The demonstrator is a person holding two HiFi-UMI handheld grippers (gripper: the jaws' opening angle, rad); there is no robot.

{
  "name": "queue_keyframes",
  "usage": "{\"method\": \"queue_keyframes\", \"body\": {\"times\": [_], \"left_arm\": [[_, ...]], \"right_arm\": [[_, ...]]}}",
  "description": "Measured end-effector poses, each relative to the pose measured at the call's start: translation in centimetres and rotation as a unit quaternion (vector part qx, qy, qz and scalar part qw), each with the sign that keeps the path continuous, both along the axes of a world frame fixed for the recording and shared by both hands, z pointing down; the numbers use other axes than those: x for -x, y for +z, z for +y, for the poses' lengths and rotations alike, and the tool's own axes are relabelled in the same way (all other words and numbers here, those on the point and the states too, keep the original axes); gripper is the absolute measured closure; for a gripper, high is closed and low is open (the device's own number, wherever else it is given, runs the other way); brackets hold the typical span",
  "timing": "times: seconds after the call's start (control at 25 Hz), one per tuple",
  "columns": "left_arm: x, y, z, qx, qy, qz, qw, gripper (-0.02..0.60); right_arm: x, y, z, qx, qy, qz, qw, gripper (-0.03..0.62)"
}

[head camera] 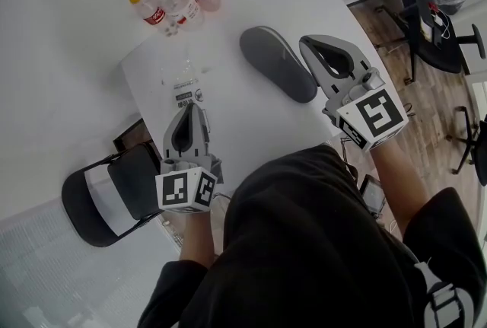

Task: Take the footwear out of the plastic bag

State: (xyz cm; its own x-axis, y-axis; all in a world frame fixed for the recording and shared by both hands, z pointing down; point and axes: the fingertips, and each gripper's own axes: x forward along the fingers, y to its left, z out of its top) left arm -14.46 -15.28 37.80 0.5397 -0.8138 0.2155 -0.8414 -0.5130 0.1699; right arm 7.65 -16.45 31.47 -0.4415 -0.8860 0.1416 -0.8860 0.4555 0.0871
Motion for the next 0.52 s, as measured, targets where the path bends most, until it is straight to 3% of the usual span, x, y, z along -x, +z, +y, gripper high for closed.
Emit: {"method": "queue_keyframes", "body": {"times": [0.52], "left_arm": [[0.0, 0.4, 1.5, 0.014, 0.008, -0.003, 0.9999, 0.56]], "right_arm": [[1.9, -0.1, -0.4, -0.006, -0.037, 0.005, 0.999, 0.576]]}}
